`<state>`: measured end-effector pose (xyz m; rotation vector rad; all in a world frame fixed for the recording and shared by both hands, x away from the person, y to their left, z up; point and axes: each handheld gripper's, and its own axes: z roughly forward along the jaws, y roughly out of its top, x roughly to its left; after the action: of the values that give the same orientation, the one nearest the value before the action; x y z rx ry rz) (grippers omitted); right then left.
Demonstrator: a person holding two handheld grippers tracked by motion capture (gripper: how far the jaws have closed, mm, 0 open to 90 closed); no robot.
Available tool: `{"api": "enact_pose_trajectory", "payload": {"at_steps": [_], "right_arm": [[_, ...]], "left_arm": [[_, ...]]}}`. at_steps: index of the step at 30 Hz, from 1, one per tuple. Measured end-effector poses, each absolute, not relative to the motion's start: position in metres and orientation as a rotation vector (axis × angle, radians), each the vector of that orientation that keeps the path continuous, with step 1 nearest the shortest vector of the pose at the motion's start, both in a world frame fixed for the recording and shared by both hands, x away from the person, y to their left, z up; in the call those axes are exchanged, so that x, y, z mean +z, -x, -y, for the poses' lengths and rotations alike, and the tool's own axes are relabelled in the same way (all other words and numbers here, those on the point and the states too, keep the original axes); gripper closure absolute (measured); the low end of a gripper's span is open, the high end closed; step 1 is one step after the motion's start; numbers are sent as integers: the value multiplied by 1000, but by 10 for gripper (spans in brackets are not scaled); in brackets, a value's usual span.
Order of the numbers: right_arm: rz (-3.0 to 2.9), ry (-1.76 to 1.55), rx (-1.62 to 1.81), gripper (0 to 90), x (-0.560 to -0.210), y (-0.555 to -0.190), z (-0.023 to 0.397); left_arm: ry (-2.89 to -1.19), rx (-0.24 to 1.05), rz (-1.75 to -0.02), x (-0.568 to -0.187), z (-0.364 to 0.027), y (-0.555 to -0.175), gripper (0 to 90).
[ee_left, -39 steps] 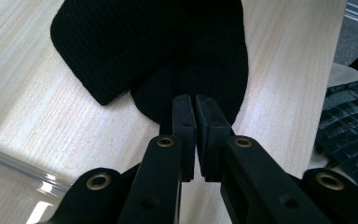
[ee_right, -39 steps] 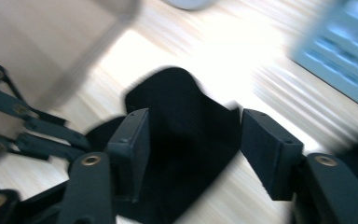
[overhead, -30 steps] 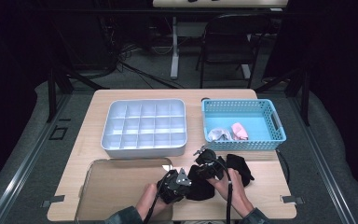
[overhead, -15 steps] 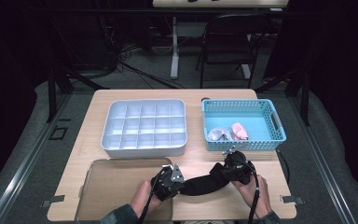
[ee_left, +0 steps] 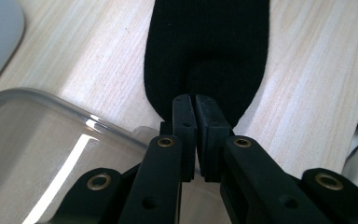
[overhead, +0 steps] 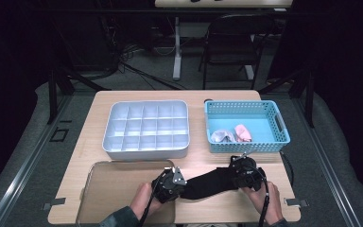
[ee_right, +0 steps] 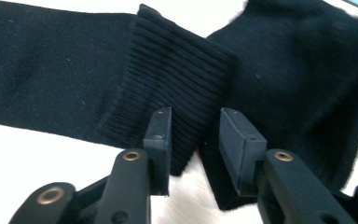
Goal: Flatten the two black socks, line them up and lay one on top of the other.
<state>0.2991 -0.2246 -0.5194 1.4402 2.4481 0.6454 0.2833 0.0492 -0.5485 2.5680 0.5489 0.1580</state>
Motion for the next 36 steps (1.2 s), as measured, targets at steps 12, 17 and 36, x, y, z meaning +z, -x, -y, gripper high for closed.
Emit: {"api": "enact_pose_trajectory", "payload": {"at_steps": [12,17,36], "right_arm": [[-2617,-1325,506,584,-547,-313,203],[-2617,-1325,506,834,-547,-313,203],[-2366,-1656,1085,834,-523,-313,254]], "left_arm": [[-2564,162,-548,-549,-48,-286,847],[-2564,162,-548,-549,-48,-286,847],[-2658,125,-366,-555,-23,-278,627]]}}
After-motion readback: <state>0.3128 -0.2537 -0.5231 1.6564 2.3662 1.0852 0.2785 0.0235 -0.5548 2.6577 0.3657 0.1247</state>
